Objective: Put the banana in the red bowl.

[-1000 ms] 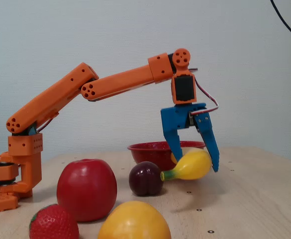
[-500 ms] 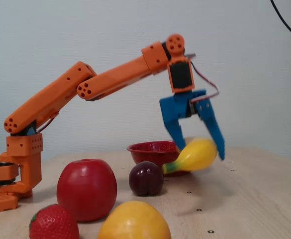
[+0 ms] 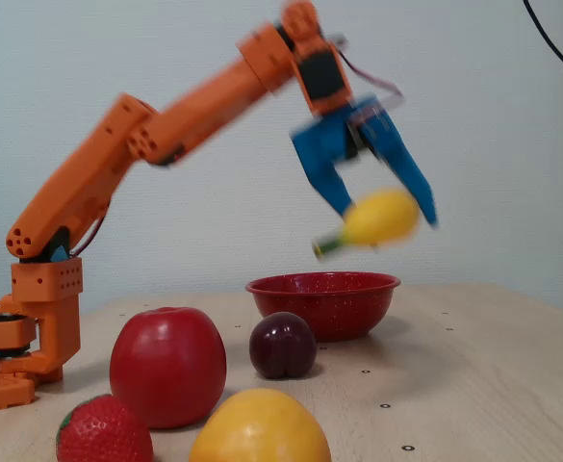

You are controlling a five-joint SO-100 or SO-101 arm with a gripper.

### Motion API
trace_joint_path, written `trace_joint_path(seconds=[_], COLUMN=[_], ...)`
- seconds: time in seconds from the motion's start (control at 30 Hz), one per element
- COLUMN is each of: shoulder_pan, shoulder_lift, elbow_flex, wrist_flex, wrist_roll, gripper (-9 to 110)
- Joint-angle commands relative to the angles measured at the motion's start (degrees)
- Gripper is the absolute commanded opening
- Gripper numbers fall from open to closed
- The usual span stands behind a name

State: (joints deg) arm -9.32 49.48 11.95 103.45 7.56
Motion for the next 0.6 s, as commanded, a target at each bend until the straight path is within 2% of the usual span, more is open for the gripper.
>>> trace_joint_path(seconds=[0.0, 0.3, 0.57], shoulder_pan=[3.3, 15.9, 28.0], shoulder_lift=[11.2, 24.9, 27.3], elbow_flex=[1.1, 21.9, 35.6], wrist_flex=[2.5, -11.2, -25.1], wrist_roll=[-2.2, -2.1, 2.8], gripper=[0, 0, 0])
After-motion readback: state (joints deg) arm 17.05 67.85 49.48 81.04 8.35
